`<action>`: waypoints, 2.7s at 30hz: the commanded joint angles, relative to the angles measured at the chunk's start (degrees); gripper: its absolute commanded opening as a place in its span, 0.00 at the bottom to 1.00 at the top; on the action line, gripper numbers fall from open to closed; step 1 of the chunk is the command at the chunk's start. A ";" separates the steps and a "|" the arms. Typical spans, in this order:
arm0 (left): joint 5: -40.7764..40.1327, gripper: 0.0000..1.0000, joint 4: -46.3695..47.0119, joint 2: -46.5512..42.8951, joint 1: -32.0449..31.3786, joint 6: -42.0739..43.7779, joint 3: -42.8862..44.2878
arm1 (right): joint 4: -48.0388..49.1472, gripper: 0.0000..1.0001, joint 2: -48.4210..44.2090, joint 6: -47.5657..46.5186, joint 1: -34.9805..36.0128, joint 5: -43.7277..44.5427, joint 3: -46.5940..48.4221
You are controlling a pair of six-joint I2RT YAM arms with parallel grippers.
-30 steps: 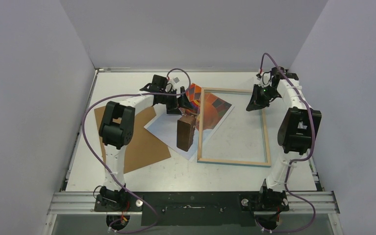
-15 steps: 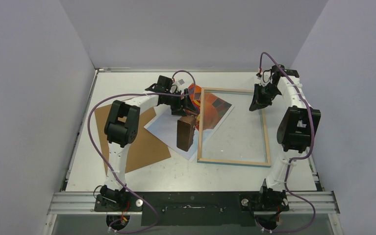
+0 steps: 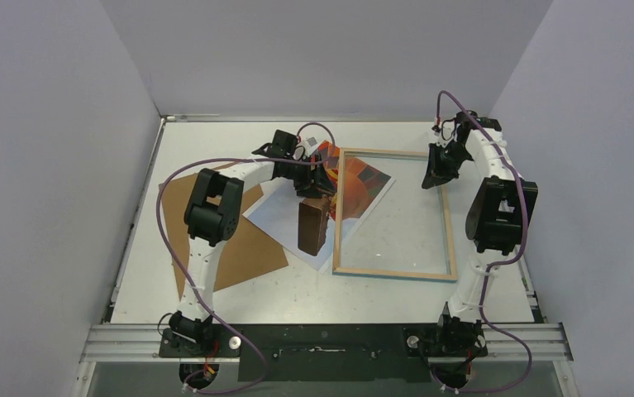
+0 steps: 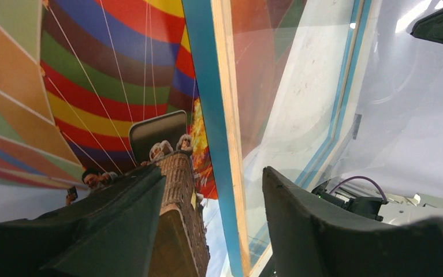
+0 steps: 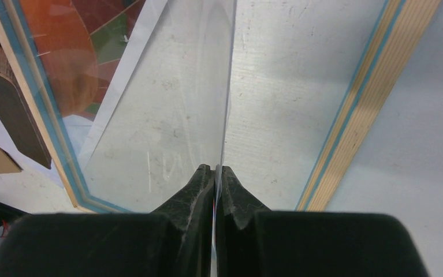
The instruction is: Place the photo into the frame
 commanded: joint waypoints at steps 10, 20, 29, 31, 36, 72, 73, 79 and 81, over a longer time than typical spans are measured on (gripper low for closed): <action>3.94 0.46 5.84 3.79 -0.77 -5.77 4.27 | 3.46 0.00 -1.43 0.75 -0.64 5.96 -1.99; 3.81 0.46 5.80 4.11 -1.08 -5.72 4.22 | 4.61 0.00 -0.83 0.32 -0.31 5.77 -2.15; 3.44 0.44 5.46 4.23 -1.13 -5.37 4.31 | 6.26 0.00 -1.39 0.75 -0.38 7.78 -4.43; 3.24 0.43 5.20 4.31 -1.09 -5.22 4.44 | 6.61 0.00 -1.40 2.03 -0.38 7.65 -4.75; 3.19 0.42 4.70 4.47 -1.15 -5.02 4.57 | 6.88 0.00 -1.78 2.33 -0.46 7.92 -5.75; -1.74 0.47 -0.39 3.41 -0.75 -0.40 5.18 | 19.14 0.08 -7.41 3.82 -0.82 -9.03 -16.49; -2.29 0.47 -0.80 3.24 -0.69 -0.21 5.11 | 20.03 0.09 -7.61 4.47 -0.70 -9.54 -17.25; -6.35 0.49 -3.43 0.49 -0.10 2.15 3.82 | 24.99 0.11 -7.89 8.96 0.37 -10.56 -21.57; -8.37 0.49 -4.92 -0.50 0.25 3.36 3.74 | 26.30 0.12 -8.18 10.51 0.70 -10.70 -22.84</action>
